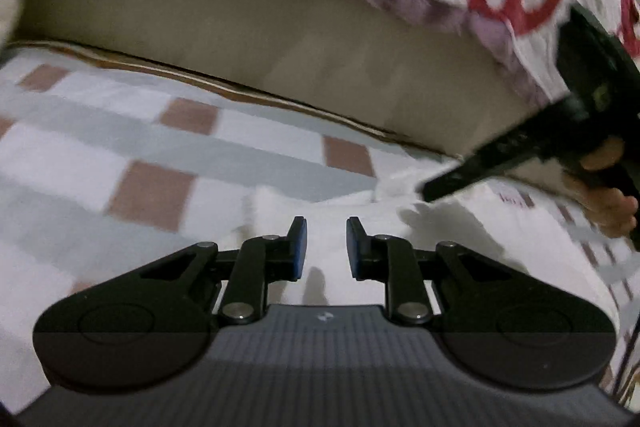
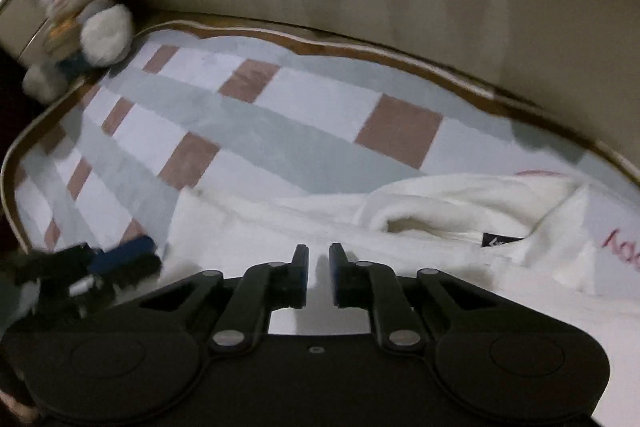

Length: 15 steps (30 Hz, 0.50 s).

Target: Fold clothes

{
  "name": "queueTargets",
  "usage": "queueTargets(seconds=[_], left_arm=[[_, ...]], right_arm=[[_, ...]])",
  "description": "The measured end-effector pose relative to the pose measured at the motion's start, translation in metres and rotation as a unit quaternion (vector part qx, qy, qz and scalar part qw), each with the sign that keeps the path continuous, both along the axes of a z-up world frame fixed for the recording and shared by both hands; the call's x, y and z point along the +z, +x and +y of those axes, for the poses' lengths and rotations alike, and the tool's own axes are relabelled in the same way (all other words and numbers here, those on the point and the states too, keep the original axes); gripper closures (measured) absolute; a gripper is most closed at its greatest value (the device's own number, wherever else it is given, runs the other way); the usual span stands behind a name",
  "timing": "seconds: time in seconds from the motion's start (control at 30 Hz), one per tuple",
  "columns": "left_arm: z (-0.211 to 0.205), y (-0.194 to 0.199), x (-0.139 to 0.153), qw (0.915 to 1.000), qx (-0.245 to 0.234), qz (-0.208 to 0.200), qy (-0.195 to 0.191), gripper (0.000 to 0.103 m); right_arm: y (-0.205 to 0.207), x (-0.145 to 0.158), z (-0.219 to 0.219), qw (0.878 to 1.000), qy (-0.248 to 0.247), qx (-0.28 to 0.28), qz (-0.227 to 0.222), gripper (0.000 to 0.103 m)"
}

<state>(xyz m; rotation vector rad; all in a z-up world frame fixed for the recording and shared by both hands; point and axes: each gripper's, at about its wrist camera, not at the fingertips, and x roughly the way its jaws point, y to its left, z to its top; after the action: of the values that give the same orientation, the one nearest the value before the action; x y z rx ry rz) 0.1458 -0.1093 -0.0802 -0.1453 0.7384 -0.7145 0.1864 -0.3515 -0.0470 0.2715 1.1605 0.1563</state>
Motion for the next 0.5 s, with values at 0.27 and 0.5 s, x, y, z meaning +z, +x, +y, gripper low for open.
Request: queueTargets(seconds=[0.27,0.5], left_arm=[[-0.044,0.026,-0.019,0.9954,0.005,0.089,-0.036,0.082],[-0.040,0.029,-0.045,0.9907,0.023,0.133,-0.013,0.082]], right_arm=[[0.045,-0.029,-0.005,0.997,-0.038,-0.039,0.053,0.065],[0.056,-0.056,-0.007,0.994,-0.070,-0.043,0.070,0.070]])
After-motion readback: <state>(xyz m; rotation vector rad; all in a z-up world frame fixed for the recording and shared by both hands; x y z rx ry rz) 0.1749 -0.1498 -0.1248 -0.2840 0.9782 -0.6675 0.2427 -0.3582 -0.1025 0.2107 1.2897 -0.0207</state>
